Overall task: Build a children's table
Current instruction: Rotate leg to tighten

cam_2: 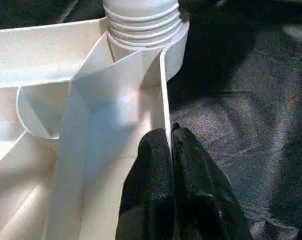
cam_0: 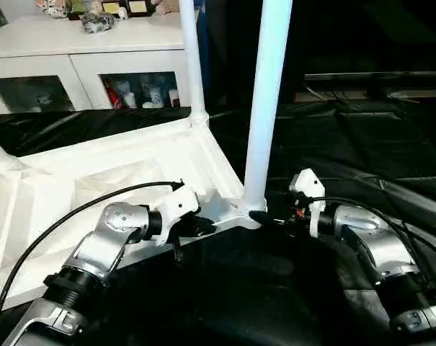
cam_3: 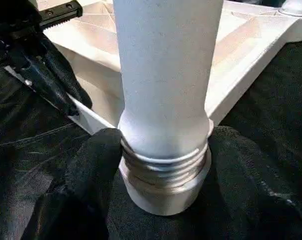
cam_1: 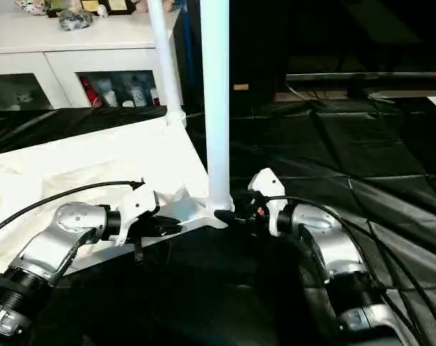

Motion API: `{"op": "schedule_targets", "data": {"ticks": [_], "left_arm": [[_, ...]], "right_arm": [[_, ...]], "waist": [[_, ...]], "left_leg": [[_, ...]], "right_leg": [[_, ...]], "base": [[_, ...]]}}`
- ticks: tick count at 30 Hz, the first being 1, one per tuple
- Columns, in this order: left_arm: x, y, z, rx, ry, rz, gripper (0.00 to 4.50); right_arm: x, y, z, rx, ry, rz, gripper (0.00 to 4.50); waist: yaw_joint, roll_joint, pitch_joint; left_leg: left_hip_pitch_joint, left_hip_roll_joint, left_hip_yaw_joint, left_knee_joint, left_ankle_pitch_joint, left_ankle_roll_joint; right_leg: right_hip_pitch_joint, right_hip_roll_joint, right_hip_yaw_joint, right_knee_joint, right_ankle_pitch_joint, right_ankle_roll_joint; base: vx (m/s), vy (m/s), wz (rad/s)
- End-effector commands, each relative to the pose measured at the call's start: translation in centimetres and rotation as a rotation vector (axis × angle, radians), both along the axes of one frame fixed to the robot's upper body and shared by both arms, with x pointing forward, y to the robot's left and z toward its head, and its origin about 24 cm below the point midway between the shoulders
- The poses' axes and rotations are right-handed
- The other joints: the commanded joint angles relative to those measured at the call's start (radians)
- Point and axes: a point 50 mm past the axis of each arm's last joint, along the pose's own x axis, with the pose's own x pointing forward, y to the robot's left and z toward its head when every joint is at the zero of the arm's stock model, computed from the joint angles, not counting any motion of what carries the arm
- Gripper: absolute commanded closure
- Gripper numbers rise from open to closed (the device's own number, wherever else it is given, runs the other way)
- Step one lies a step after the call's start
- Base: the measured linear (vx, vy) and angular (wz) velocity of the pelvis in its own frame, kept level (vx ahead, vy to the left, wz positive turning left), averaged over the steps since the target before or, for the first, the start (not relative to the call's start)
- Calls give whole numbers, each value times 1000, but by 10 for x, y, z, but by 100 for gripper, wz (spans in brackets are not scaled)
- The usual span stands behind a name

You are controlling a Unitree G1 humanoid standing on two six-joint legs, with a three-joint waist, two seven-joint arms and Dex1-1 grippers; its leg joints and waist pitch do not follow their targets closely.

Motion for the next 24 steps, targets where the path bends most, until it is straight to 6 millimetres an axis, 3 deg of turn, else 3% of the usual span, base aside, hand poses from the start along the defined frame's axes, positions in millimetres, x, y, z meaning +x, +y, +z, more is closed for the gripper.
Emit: {"op": "schedule_targets", "data": {"ticks": [1, 8, 12, 13, 14, 15, 18, 22, 23, 24], "left_arm": [[-11, 1, -18, 73, 76, -39, 450], [-11, 3, -18, 78, 79, -39, 450], [-12, 3, -18, 81, 80, -43, 450], [-12, 3, -18, 81, 80, -43, 450], [-12, 3, -18, 81, 81, -45, 450], [-12, 3, -18, 81, 81, -46, 450], [-12, 2, -18, 82, 82, -50, 450], [-12, 1, -18, 82, 82, -54, 450], [-12, 1, -18, 82, 82, -54, 450], [-12, 2, -18, 84, 83, -56, 450]], "right_arm": [[5, 12, 6, 17, -29, 33, 187], [7, 13, 7, 27, -44, 30, 218], [8, 14, 8, 41, -42, 27, 179], [8, 14, 8, 41, -42, 27, 179], [9, 14, 9, 34, -59, 26, 161], [9, 15, 10, 35, -62, 25, 151], [10, 17, 10, 38, -66, 35, 151], [12, 20, 10, 42, -71, 40, 151], [12, 20, 10, 44, -70, 40, 117], [14, 23, 12, 59, -63, 37, 110]], "waist": [[7, -16, -40], [6, -16, -37], [4, -15, -37], [6, -14, -38], [8, -7, -39], [8, -10, -42], [10, -7, -45], [10, -4, -46], [10, -4, -46], [11, 4, -47]], "left_leg": [[-1, 77, -33, -95, -212, 48], [0, 76, -35, -98, -228, 43], [2, 75, -35, -100, -233, 41], [6, 76, -33, -99, -229, 42], [7, 76, -33, -99, -225, 41], [6, 76, -31, -99, -208, 44], [5, 76, -30, -98, -173, 58], [4, 76, -29, -97, -171, 60], [4, 77, -29, -97, -170, 60], [4, 77, -30, -97, -168, 60]], "right_leg": [[35, -99, 52, -91, -272, -252], [32, -99, 53, -98, -331, -235], [31, -99, 52, -102, -358, -226], [28, -98, 53, -103, -351, -229], [28, -98, 53, -102, -340, -232], [31, -96, 51, -101, -302, -239], [34, -95, 48, -95, -219, -257], [37, -95, 45, -91, -188, -274], [37, -95, 46, -90, -185, -275], [38, -95, 45, -88, -172, -278]], "base": [[0, 0, 0], [0, 0, 0], [0, 0, 0], [0, 0, 0], [0, 0, 0], [0, 0, 0], [0, 0, 0], [0, 0, 0], [0, 0, 0], [0, 0, 0]]}}
